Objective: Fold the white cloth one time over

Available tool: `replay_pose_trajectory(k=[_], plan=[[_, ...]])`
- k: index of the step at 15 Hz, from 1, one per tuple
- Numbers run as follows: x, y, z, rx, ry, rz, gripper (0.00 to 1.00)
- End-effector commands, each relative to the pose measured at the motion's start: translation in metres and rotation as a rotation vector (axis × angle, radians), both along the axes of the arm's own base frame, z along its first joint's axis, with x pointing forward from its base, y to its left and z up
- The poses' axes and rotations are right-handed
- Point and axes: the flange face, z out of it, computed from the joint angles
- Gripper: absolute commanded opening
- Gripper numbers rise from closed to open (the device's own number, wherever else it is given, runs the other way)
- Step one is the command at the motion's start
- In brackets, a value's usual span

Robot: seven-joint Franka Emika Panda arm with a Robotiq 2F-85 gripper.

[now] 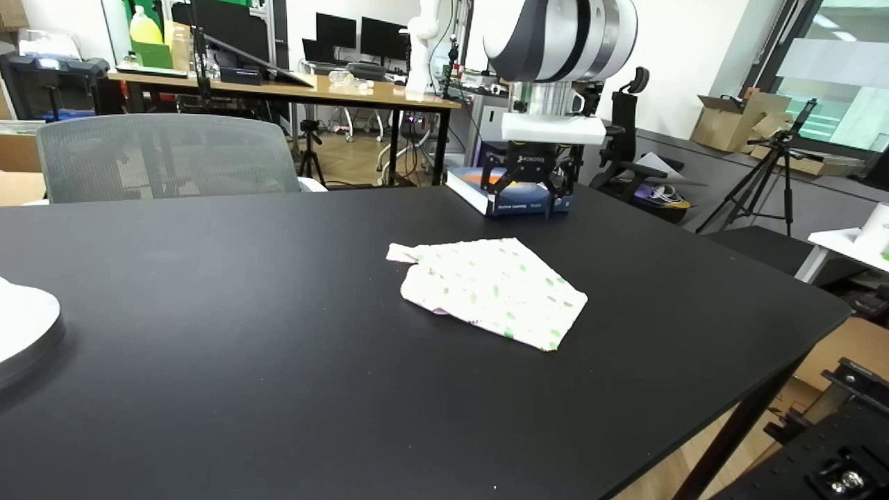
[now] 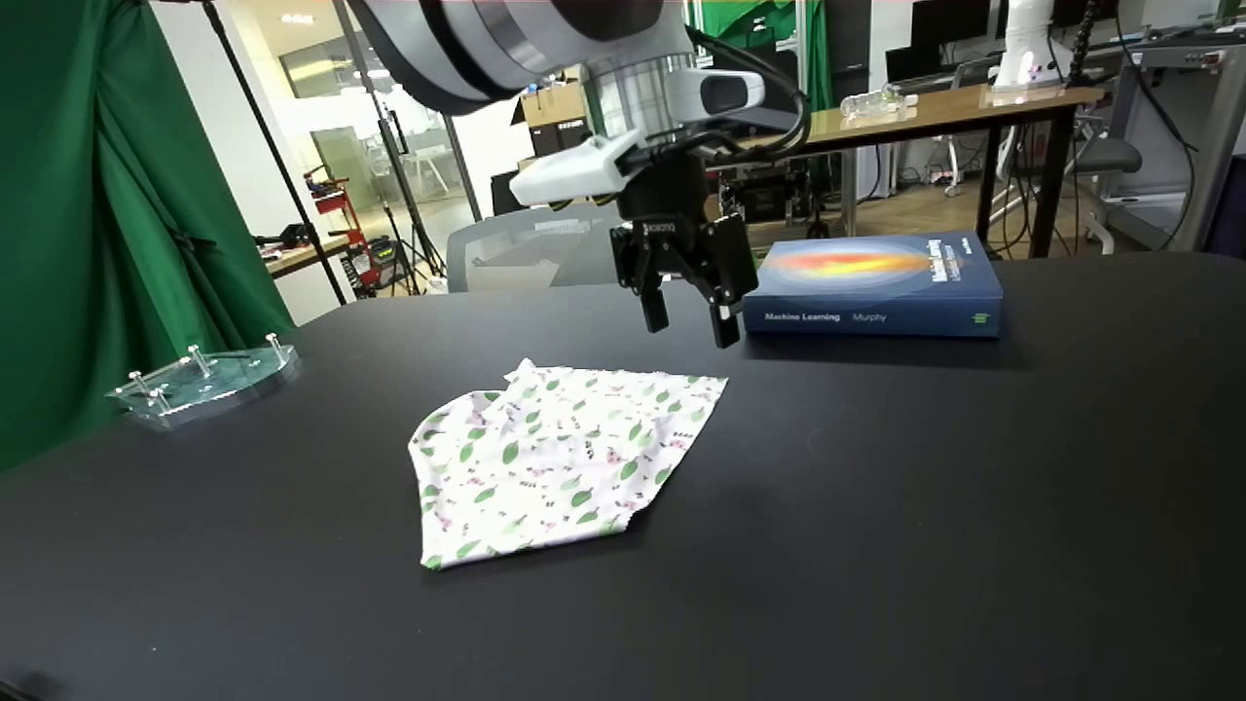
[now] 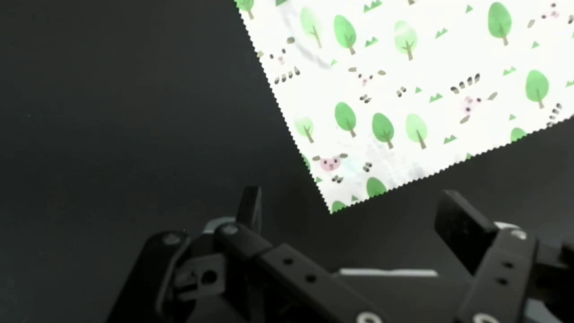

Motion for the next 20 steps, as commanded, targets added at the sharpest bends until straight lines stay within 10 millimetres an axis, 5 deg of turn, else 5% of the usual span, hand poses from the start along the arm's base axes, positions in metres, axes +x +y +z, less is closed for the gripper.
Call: replay_pose_trajectory(k=[1, 7, 13, 15, 20], plan=[[0.006, -0.001, -0.015, -0.026, 0.0, -0.029, 1.0], [0.015, 0.0, -0.047, -0.038, 0.016, -0.093, 1.0], [0.027, 0.006, -0.055, 0.0, -0.013, -0.179, 1.0], [0.029, 0.006, -0.057, 0.004, -0.015, -0.195, 0.73], [0.032, 0.008, -0.054, 0.017, -0.024, -0.225, 0.37]])
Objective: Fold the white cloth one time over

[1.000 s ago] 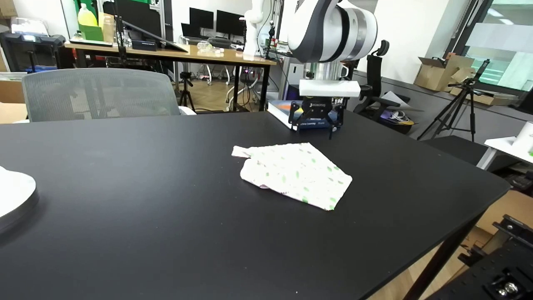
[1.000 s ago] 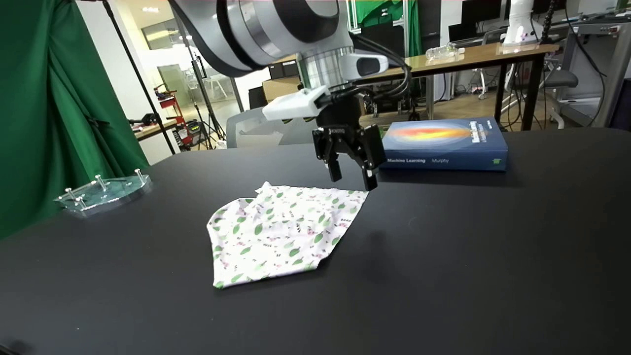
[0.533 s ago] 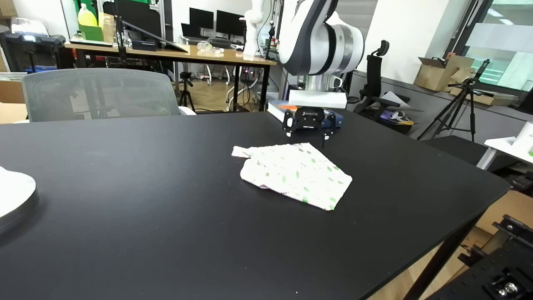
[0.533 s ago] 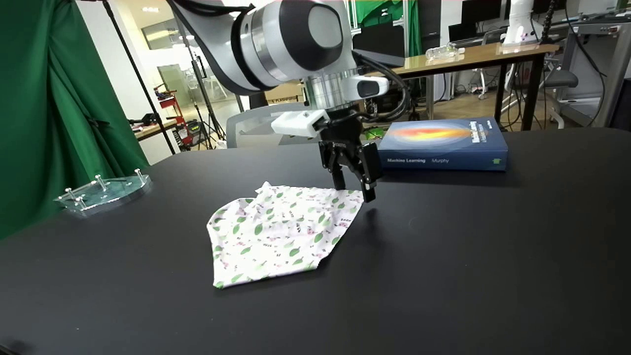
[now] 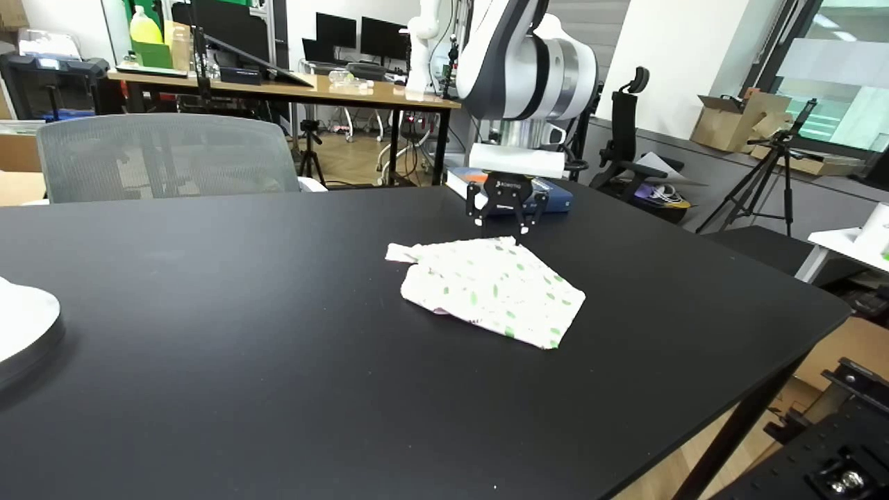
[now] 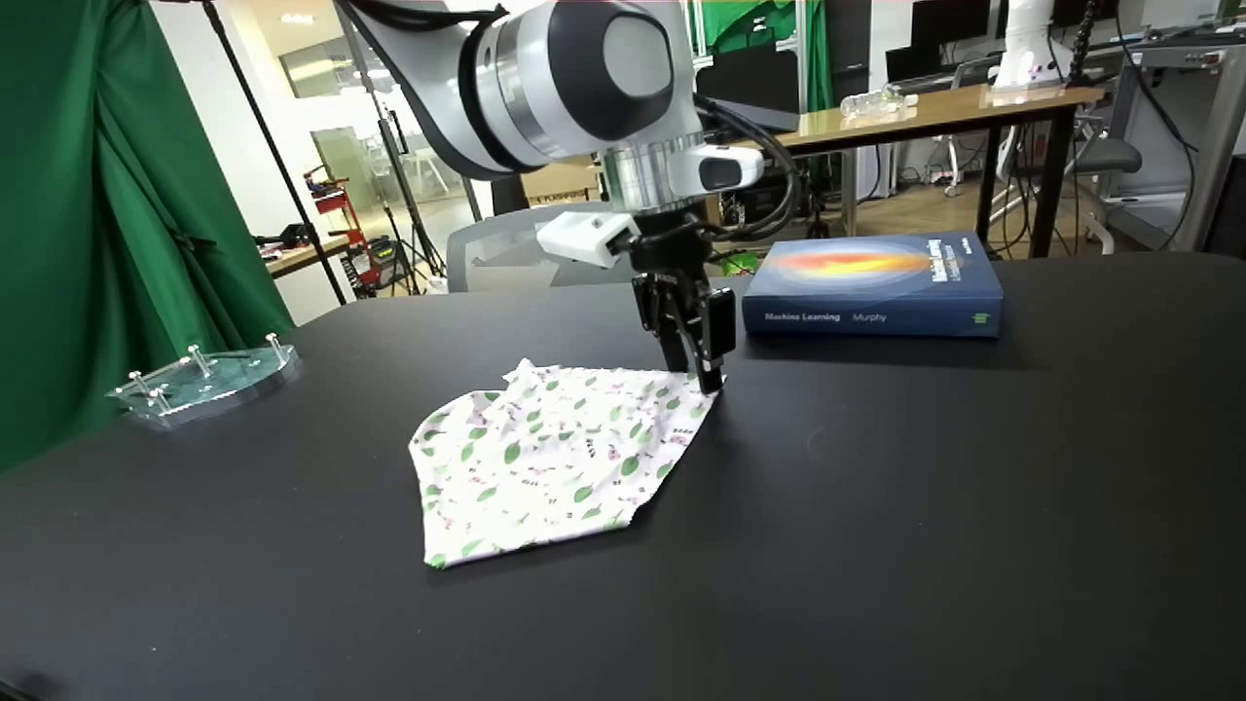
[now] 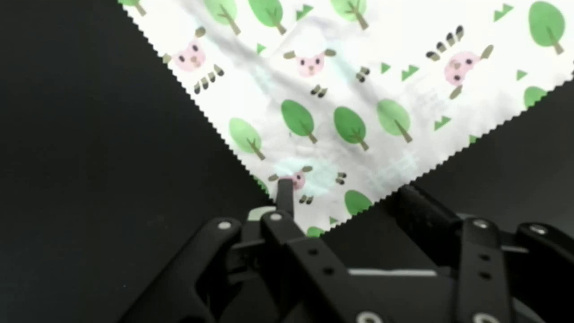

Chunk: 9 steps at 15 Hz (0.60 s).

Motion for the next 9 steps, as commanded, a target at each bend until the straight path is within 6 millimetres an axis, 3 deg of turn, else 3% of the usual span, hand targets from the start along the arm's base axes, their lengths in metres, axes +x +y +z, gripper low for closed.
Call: replay_pose_trajectory(k=[1, 6, 9], plan=[[0.007, -0.002, -0.002, -0.006, -0.005, -0.052, 0.31], [0.007, -0.005, -0.002, -0.01, -0.002, -0.059, 0.01], [0.005, -0.003, 0.009, -0.009, -0.011, -0.051, 0.03]])
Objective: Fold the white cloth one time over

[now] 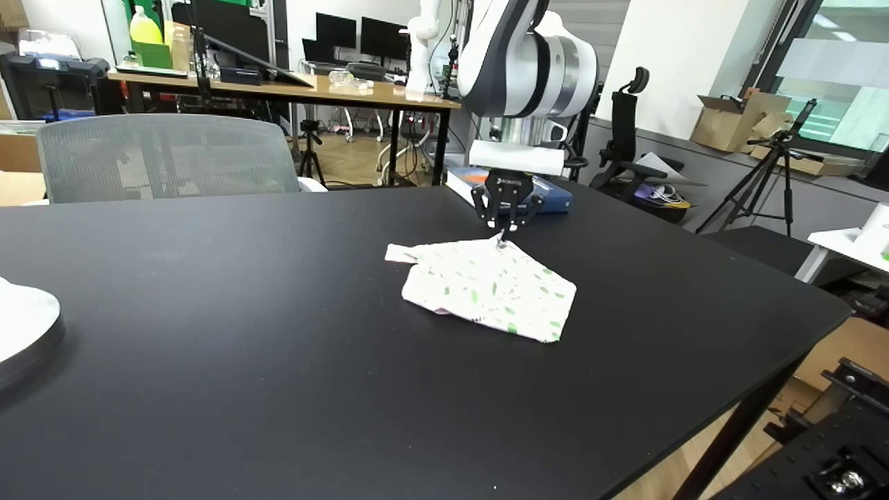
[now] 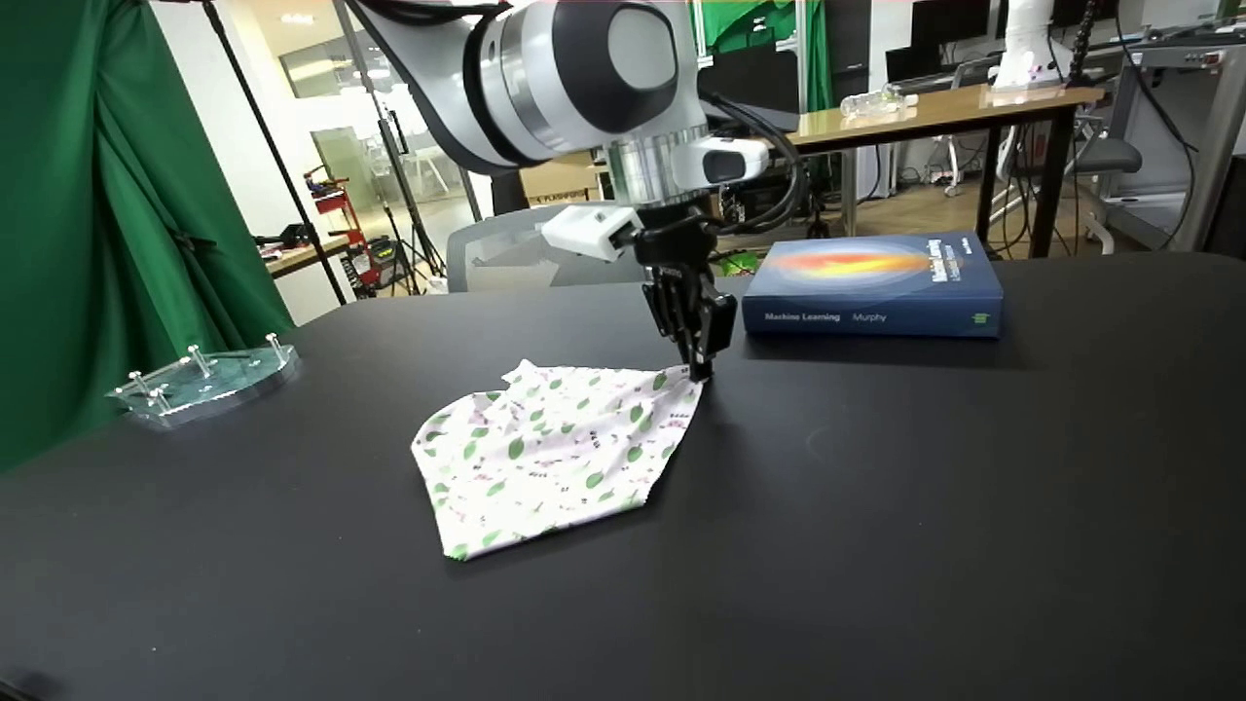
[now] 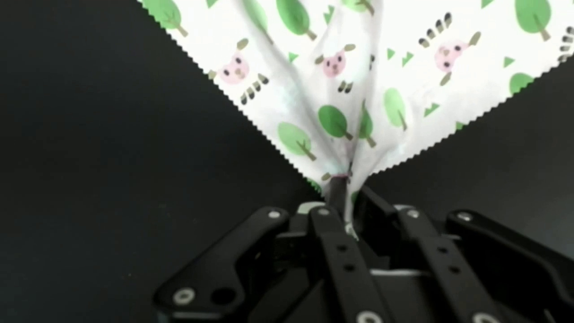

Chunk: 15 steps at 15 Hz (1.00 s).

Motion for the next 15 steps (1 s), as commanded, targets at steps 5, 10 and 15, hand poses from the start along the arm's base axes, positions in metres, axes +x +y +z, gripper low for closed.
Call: replay_pose_trajectory(k=[5, 10, 15], plan=[[-0.006, 0.018, 0.038, -0.04, -0.032, 0.027, 0.03], [-0.028, 0.07, 0.072, -0.017, 0.017, 0.148, 0.03], [-0.082, 0.124, 0.094, 0.09, 0.216, 0.366, 0.03]])
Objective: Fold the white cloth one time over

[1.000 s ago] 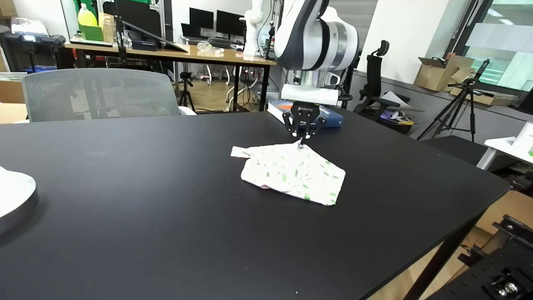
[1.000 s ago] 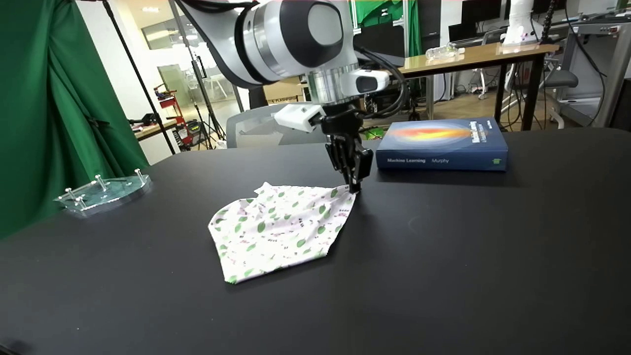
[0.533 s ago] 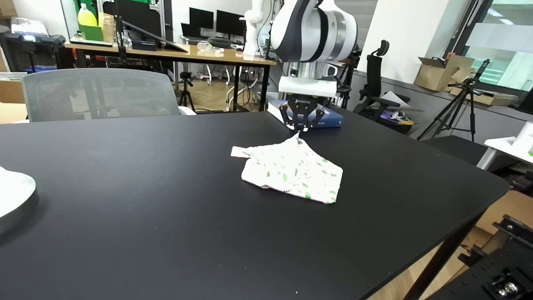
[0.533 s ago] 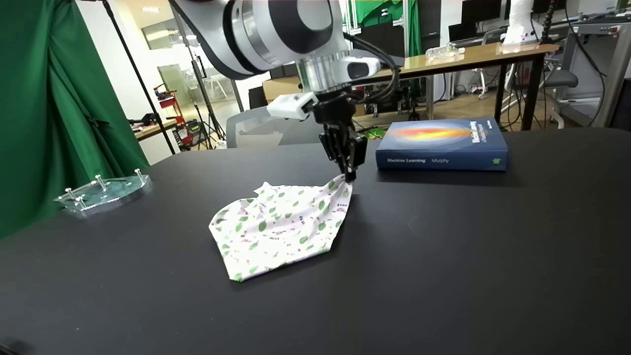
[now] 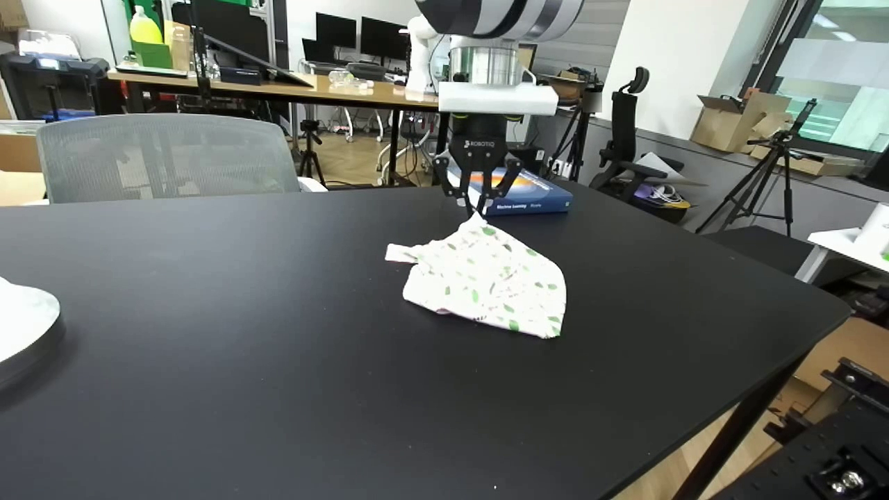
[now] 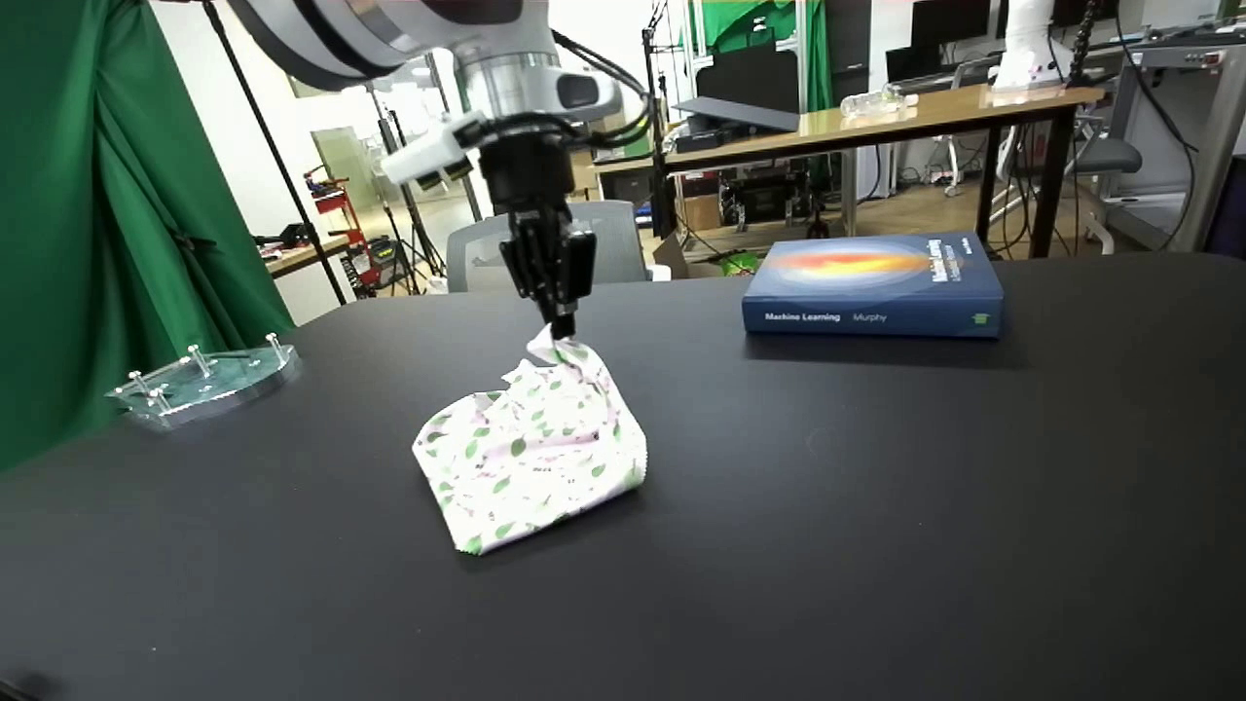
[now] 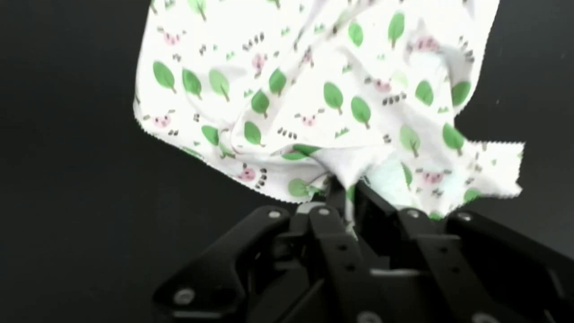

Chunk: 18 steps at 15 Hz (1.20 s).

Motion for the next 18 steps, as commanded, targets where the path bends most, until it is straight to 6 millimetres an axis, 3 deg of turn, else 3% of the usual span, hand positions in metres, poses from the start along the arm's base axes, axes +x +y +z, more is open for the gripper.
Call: replay_pose_trajectory(k=[1, 3, 6, 13, 18], plan=[[-0.047, 0.023, 0.024, 0.064, 0.143, 0.141, 0.03], [-0.063, 0.031, 0.027, 0.08, 0.239, 0.196, 0.03], [-0.071, 0.027, 0.017, 0.083, 0.32, 0.179, 0.03], [-0.072, 0.005, -0.04, 0.042, 0.378, 0.125, 0.03], [-0.078, 0.004, -0.077, 0.015, 0.424, 0.138, 0.03]])
